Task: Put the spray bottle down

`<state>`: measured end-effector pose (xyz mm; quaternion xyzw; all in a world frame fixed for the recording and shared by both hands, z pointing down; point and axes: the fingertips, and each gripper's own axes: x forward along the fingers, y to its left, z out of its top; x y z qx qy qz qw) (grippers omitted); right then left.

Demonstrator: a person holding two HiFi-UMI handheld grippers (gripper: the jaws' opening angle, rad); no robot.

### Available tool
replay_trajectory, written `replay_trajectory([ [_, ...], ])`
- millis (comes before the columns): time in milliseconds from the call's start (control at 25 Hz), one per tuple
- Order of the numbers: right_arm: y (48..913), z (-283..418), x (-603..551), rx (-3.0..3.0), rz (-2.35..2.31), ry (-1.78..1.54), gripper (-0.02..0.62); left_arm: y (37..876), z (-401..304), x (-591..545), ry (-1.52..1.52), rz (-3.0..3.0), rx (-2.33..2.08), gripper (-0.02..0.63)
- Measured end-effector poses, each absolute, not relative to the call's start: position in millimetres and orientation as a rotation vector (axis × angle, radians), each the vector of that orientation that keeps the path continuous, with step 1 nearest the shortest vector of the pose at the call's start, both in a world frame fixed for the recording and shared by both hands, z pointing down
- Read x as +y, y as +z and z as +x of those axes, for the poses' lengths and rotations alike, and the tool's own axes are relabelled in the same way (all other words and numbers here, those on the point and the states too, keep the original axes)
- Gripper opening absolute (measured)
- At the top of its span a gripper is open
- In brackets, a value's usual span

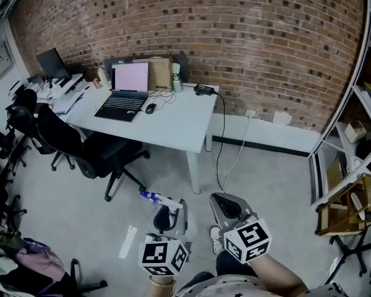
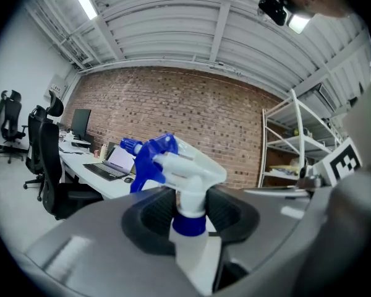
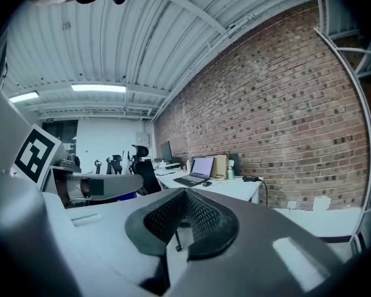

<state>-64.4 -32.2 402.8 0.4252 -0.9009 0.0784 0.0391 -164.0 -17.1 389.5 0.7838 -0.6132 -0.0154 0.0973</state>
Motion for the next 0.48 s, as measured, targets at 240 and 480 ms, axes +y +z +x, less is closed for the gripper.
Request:
replay_trajectory([
  [240, 396.2, -73.6, -120.4, -2.790, 1.226, 0.198, -0.002, 388.6, -172.5, -98.9, -0.063, 2.282, -1.869, 0.137],
  [480, 388.7, -74.6, -201.2, -2.813, 1.151, 0.147, -0.002, 381.2, -179.1, -180.5, -0.092, 2.229, -1.935, 0.137],
])
